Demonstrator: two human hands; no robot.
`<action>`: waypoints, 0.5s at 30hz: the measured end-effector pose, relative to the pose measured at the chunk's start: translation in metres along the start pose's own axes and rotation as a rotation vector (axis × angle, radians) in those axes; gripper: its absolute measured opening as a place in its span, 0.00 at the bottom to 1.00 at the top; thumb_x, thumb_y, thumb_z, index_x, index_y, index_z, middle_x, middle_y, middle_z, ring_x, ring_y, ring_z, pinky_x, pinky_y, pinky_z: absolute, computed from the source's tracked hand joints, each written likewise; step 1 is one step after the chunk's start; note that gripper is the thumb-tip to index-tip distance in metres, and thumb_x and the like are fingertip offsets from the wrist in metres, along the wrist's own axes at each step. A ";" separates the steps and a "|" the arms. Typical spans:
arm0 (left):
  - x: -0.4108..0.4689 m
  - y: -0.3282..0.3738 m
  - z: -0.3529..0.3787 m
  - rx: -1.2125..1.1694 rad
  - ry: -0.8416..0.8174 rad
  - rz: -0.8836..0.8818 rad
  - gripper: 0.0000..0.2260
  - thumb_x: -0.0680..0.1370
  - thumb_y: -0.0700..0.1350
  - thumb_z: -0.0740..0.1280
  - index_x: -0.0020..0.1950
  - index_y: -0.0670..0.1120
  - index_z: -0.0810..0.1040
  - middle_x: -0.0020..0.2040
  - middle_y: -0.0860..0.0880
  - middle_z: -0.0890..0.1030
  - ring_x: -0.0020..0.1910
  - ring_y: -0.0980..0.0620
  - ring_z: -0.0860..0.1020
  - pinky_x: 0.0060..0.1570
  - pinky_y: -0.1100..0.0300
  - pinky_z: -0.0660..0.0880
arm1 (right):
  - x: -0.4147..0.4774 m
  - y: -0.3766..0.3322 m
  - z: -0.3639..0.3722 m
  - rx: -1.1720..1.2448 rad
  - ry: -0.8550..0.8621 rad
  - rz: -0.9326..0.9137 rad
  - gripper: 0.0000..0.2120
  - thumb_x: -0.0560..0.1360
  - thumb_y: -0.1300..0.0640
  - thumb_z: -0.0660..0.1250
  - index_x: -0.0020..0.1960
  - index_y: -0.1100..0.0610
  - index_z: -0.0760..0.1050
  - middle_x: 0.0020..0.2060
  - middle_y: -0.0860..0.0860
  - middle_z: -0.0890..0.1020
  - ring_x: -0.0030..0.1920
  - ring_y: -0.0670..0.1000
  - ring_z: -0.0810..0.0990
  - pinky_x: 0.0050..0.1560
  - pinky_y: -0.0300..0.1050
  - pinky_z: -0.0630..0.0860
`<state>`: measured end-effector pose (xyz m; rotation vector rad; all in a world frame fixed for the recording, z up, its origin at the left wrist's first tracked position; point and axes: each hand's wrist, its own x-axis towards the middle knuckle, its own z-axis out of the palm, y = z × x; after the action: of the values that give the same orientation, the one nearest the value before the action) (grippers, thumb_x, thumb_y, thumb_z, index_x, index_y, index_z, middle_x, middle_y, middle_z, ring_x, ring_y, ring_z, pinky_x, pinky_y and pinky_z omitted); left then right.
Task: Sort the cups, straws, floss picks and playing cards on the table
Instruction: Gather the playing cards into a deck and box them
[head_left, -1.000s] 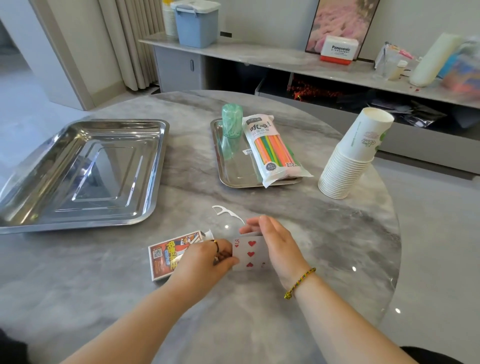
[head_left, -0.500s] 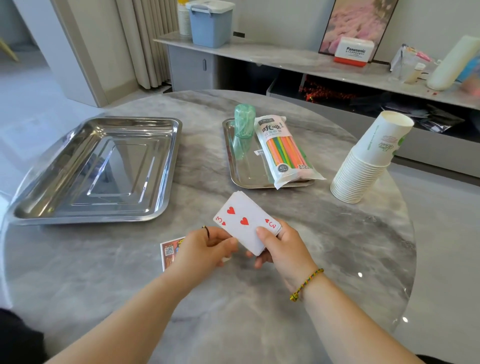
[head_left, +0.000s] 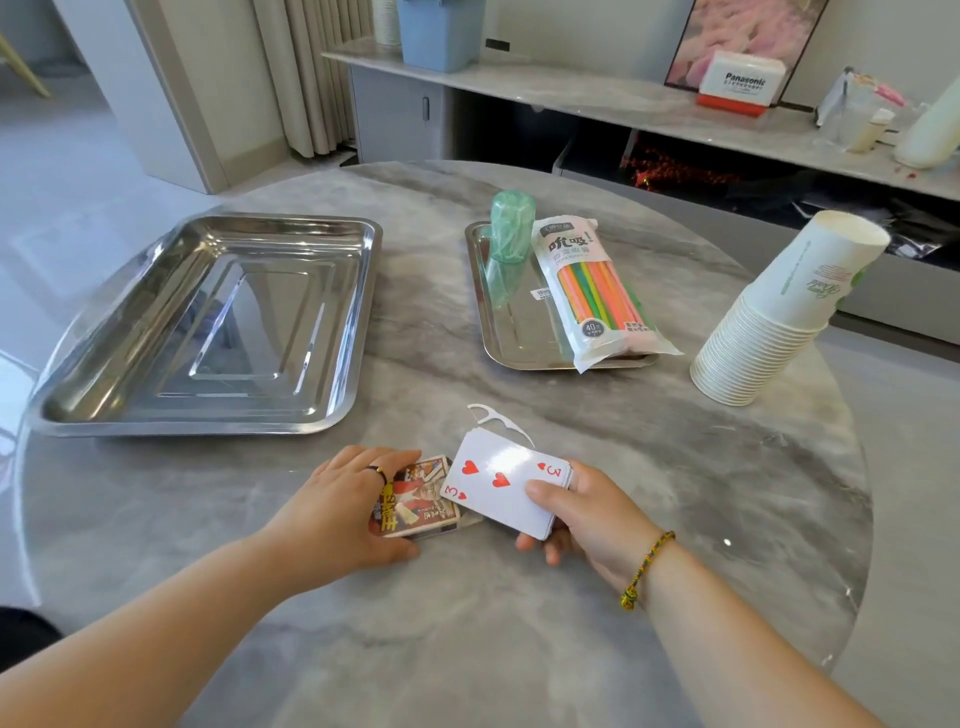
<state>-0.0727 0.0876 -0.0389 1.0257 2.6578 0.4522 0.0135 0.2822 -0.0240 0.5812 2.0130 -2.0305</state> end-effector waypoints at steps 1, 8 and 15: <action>-0.001 -0.002 0.001 -0.044 0.009 0.002 0.38 0.70 0.56 0.70 0.73 0.54 0.53 0.68 0.58 0.64 0.66 0.59 0.60 0.60 0.73 0.53 | 0.002 0.001 0.001 -0.001 -0.006 0.009 0.12 0.78 0.67 0.54 0.43 0.54 0.71 0.29 0.49 0.79 0.22 0.45 0.77 0.17 0.34 0.66; -0.001 -0.004 -0.009 -0.246 0.063 -0.025 0.36 0.67 0.50 0.73 0.70 0.55 0.60 0.56 0.63 0.66 0.57 0.62 0.69 0.50 0.77 0.60 | 0.013 -0.002 0.001 0.033 0.045 0.006 0.08 0.78 0.67 0.56 0.46 0.56 0.69 0.33 0.53 0.79 0.22 0.48 0.78 0.15 0.34 0.65; 0.000 -0.007 -0.019 -0.319 0.073 -0.056 0.35 0.65 0.49 0.75 0.68 0.57 0.63 0.48 0.72 0.63 0.51 0.65 0.69 0.45 0.84 0.61 | 0.016 -0.015 0.000 -0.071 0.093 -0.121 0.09 0.77 0.67 0.57 0.45 0.54 0.69 0.27 0.49 0.80 0.22 0.48 0.78 0.16 0.36 0.65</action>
<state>-0.0836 0.0792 -0.0238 0.8493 2.5550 0.8820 -0.0074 0.2847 -0.0171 0.5627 2.2151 -2.0230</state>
